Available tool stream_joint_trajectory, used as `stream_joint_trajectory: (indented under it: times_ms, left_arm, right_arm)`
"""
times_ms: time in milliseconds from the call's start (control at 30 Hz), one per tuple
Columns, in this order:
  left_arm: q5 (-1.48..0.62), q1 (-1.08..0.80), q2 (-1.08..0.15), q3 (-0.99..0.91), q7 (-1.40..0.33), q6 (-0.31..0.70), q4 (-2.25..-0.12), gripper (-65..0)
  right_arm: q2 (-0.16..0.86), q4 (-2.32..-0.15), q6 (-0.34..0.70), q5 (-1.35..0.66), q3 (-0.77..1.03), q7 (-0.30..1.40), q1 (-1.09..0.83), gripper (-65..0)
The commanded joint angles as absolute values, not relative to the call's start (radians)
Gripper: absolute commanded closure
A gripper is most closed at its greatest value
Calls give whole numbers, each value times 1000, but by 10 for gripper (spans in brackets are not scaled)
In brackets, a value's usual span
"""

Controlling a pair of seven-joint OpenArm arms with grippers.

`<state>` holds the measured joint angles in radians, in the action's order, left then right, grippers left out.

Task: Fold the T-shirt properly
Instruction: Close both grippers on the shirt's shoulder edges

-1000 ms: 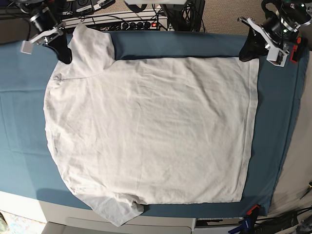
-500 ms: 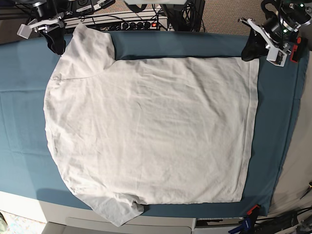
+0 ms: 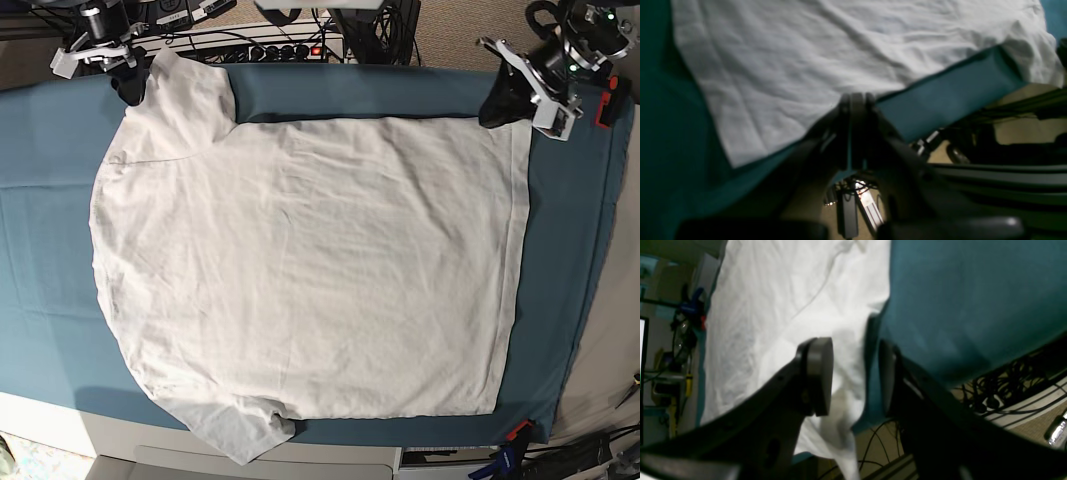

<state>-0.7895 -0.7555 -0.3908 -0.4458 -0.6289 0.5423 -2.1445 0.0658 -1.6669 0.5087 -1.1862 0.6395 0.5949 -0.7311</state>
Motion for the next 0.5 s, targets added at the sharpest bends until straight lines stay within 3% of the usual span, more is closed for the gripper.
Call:
stream_joint_trajectory:
  times_ms: [0,367,467]
  left_arm:
    - [-803,-762,-402,-448,-610,546,-2157,-27]
    - [-731,-762,-402,-447,-549,546,-2157,-27]
    - [-732,-762,-402,-447,-527,550,-2157,-27]
  right_arm:
    - [75,-1673,522,-1203,649,578,-733,-232]
    - [75,-1667,523,-1221,533,609,-731,-228]
    - [75,-1667,523,-1193,486,602,-731,-148]
